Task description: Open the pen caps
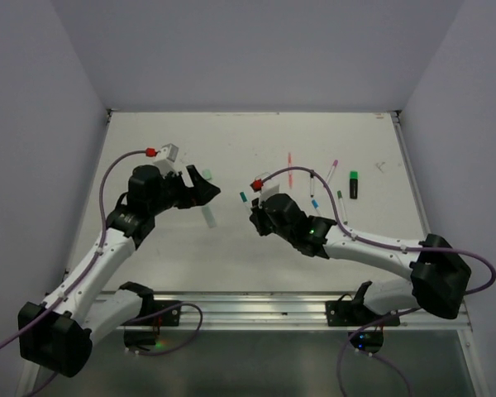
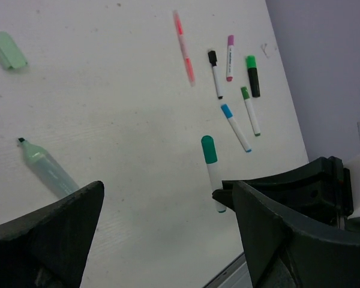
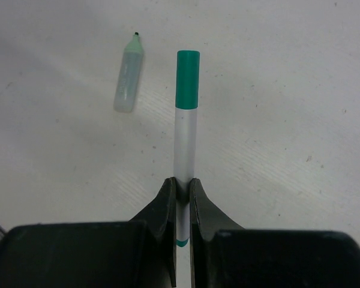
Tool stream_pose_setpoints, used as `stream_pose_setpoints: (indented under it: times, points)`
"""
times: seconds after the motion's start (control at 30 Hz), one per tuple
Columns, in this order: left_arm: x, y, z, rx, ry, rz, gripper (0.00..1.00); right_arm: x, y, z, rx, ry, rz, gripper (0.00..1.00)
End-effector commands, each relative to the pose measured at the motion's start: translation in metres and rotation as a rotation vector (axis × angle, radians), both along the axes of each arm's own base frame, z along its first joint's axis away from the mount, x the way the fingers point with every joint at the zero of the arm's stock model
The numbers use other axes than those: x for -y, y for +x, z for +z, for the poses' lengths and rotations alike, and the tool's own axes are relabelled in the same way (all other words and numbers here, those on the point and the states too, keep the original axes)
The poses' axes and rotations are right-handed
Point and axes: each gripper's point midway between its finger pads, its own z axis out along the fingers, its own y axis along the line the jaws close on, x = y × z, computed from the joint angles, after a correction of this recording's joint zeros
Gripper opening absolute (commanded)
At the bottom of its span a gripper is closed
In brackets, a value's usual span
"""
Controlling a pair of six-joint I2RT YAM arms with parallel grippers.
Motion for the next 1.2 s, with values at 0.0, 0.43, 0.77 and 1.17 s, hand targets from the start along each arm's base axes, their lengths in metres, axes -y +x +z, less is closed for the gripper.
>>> stream_pose_setpoints:
  times: [0.0, 0.43, 0.77, 1.17]
  points:
    - [0.017, 0.008, 0.016, 0.033, -0.094, 0.042, 0.91, -0.016, -0.002, 0.039, 0.108, 0.123, 0.038, 0.00]
    - [0.082, 0.009, 0.002, 0.034, -0.056, 0.004, 0.73, -0.036, -0.017, 0.053, 0.132, 0.177, 0.105, 0.00]
    - [0.086, 0.015, -0.004, 0.045, -0.028, 0.039, 0.62, -0.042, -0.019, 0.049, 0.124, 0.176, 0.120, 0.00]
    - [0.088, 0.017, -0.001, 0.042, -0.053, 0.058, 0.40, -0.045, -0.019, 0.042, 0.112, 0.170, 0.129, 0.00]
